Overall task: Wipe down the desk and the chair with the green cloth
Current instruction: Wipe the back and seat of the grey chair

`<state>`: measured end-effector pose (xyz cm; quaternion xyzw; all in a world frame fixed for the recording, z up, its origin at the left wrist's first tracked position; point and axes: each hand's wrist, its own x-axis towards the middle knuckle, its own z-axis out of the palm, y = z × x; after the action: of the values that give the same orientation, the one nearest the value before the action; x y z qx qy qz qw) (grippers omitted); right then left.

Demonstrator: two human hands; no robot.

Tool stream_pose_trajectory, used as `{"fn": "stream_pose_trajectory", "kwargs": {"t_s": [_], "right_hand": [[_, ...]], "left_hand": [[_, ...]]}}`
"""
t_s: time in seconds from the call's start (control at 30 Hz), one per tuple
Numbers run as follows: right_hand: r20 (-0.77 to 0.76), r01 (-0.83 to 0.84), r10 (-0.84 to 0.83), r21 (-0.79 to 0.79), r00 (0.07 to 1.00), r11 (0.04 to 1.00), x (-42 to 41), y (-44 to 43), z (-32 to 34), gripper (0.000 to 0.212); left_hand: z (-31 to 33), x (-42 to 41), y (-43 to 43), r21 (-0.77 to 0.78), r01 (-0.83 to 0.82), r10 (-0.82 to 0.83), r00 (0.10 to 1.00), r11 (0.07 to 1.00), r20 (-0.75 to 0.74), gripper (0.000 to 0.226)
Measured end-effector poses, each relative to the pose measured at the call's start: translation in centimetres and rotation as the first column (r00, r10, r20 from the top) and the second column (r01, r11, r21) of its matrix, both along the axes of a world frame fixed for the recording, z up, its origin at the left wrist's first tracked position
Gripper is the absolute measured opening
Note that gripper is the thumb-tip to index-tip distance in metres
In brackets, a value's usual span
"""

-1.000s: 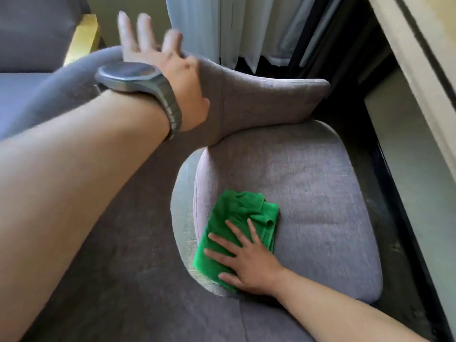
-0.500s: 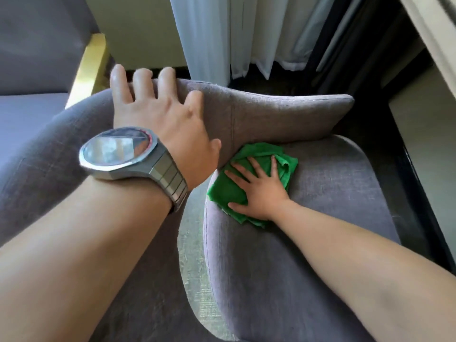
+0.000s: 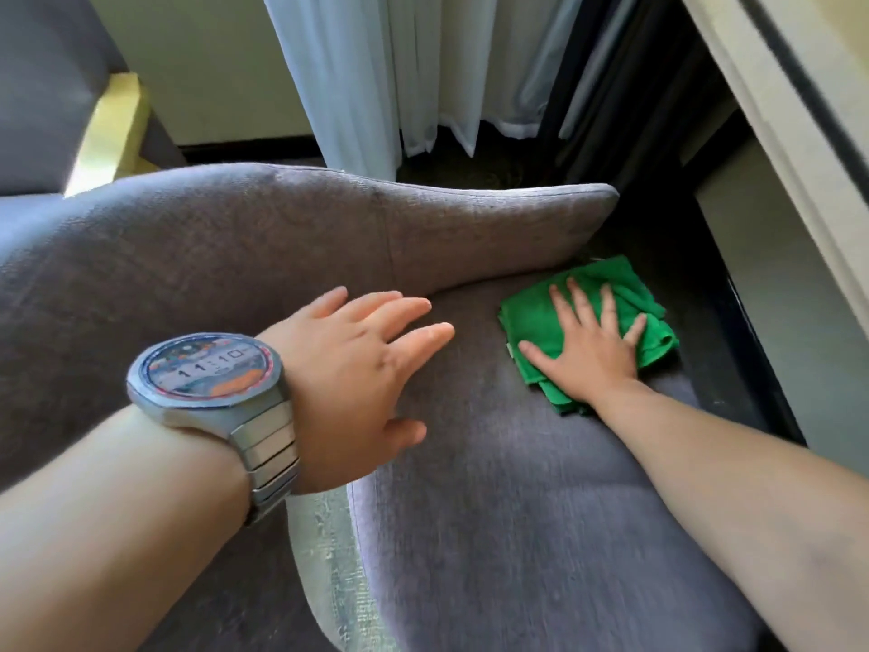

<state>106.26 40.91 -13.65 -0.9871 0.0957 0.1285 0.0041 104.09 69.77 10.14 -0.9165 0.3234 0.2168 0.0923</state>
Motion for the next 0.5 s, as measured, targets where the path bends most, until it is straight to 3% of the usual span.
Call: {"fn": "stream_pose_trajectory", "kwargs": {"t_s": [0.2,0.5], "right_hand": [[-0.097,0.333,-0.328,0.037,0.940,0.942,-1.9,-4.0,0.1,0.100],[-0.139,0.412,-0.407,0.009,0.903,0.911,-12.8,-3.5,0.1,0.091]], "left_hand": [[0.2,0.0,-0.2,-0.024,0.005,-0.006,0.999,1.000,-0.038,0.078],[0.9,0.4,-0.1,-0.093,-0.012,0.011,1.000,0.996,-0.012,0.079]]}}
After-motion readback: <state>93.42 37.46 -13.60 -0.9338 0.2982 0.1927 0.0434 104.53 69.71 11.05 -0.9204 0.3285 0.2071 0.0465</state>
